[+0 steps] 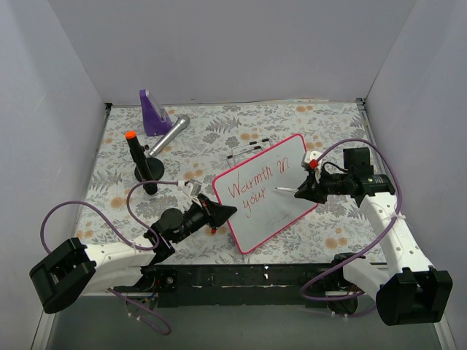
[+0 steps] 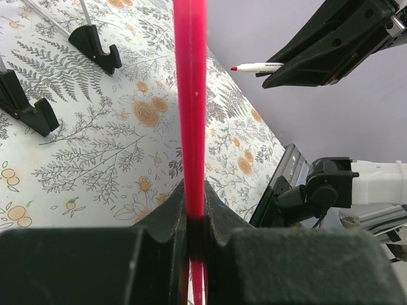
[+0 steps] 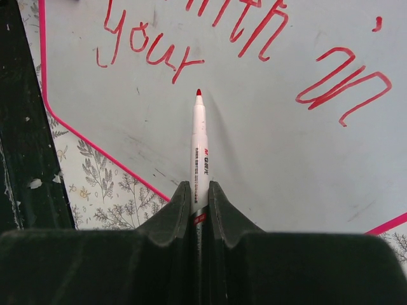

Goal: Write a sentence on the whiteboard

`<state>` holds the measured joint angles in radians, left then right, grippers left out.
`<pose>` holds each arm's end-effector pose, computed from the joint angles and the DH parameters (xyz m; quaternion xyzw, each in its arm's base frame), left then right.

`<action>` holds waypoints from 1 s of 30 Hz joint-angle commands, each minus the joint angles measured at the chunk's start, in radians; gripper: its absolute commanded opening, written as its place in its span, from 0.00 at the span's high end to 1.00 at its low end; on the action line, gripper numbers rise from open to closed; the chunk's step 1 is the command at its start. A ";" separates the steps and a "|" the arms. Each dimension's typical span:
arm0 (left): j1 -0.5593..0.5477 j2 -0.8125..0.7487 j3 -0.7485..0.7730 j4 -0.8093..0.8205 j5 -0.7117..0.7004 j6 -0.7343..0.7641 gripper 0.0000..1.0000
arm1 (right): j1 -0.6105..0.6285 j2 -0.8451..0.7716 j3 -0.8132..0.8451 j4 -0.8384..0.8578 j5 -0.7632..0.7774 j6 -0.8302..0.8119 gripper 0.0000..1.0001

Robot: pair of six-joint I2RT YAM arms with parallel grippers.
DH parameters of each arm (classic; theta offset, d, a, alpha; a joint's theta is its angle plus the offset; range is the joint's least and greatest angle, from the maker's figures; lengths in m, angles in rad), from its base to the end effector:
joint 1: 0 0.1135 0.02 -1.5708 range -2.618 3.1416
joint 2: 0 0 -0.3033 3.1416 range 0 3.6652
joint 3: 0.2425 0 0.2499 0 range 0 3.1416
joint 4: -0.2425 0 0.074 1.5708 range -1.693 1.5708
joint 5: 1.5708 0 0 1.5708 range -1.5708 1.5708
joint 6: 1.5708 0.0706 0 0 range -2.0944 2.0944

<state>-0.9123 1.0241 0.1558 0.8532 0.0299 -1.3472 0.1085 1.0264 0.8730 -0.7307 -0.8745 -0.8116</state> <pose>0.1265 -0.1669 0.2240 -0.1434 0.6978 -0.6391 0.2899 0.1805 0.0741 0.3029 -0.5065 0.7011 0.2693 0.4236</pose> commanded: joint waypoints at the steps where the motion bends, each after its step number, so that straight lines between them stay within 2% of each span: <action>1: -0.003 -0.036 -0.002 0.055 0.018 0.006 1.00 | -0.004 -0.011 0.007 0.024 -0.015 -0.009 0.99; 13: -0.002 -0.044 -0.007 0.053 0.008 0.000 1.00 | -0.009 0.023 0.057 0.039 0.060 0.040 0.99; 30: -0.002 -0.079 0.022 -0.012 0.010 -0.013 1.00 | -0.015 0.015 0.057 0.047 0.011 0.049 0.99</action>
<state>-0.9123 0.9836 0.1455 0.8150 0.0288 -1.3693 0.0982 1.0534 0.8879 -0.7002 -0.8200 -0.7635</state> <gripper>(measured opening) 0.055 0.163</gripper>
